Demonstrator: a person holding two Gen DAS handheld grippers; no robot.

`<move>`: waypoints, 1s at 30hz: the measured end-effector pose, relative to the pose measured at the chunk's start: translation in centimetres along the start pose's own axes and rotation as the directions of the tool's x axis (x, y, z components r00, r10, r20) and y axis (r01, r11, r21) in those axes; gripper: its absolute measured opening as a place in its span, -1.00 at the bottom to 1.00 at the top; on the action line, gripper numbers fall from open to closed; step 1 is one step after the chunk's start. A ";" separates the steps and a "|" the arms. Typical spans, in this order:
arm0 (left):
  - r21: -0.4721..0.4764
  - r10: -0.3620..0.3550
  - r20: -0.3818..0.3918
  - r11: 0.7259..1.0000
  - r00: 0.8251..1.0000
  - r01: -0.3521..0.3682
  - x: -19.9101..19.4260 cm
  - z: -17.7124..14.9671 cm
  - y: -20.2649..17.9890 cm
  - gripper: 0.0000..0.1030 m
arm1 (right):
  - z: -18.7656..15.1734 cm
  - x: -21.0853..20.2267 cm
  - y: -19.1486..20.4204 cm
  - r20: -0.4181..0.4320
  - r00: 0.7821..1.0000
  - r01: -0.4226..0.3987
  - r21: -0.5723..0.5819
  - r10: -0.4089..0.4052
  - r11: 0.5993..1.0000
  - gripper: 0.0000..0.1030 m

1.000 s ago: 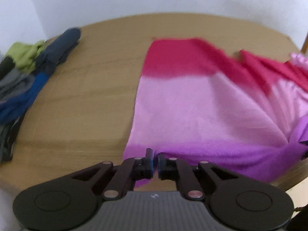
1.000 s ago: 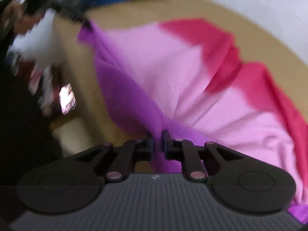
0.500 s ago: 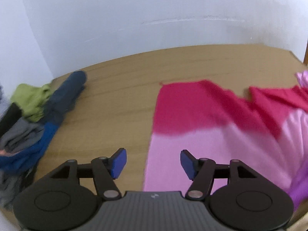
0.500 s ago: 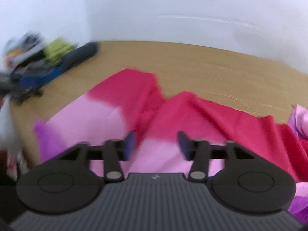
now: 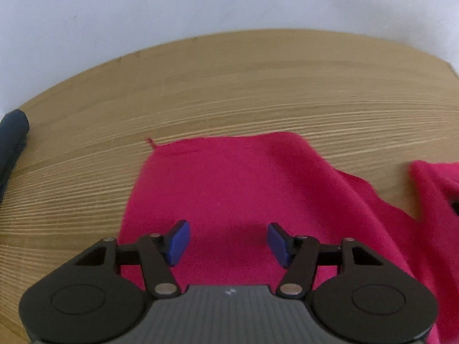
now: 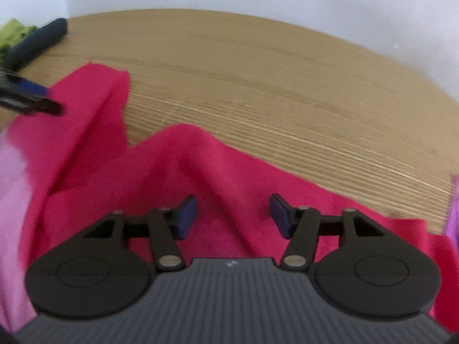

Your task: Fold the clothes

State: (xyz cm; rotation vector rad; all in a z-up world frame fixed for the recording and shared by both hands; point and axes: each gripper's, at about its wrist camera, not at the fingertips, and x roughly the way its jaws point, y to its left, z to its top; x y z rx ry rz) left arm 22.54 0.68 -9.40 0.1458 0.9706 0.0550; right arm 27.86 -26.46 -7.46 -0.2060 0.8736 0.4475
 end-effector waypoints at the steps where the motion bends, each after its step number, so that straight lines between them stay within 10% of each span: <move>1: 0.000 0.033 0.007 0.999 0.999 -0.033 0.6 0.4 -0.1 0.33 | 0.3 0.2 -0.1 -0.003 1.000 0.011 -0.004 -0.011 1.000 -0.93; 6: 0.005 0.297 0.005 0.955 0.955 -0.297 3.4 3.3 0.8 0.27 | 2.5 2.0 -2.4 0.032 0.975 0.223 -0.043 -0.222 0.974 -0.92; 13: 0.017 0.518 -0.018 0.856 0.855 -0.517 7.5 6.0 3.6 0.23 | 5.6 2.3 -11.2 0.078 0.794 0.583 0.186 -0.603 0.791 -0.92; 21: 0.101 0.610 0.003 0.788 0.792 -0.608 9.9 7.3 3.8 0.19 | 4.4 5.4 -12.4 0.030 0.880 0.459 0.204 -0.474 0.865 -0.72; 30: -0.093 0.484 -0.006 0.871 0.875 -0.483 4.6 7.1 7.3 0.25 | 4.8 1.1 -8.8 0.152 0.913 0.335 0.251 -0.378 0.908 -0.15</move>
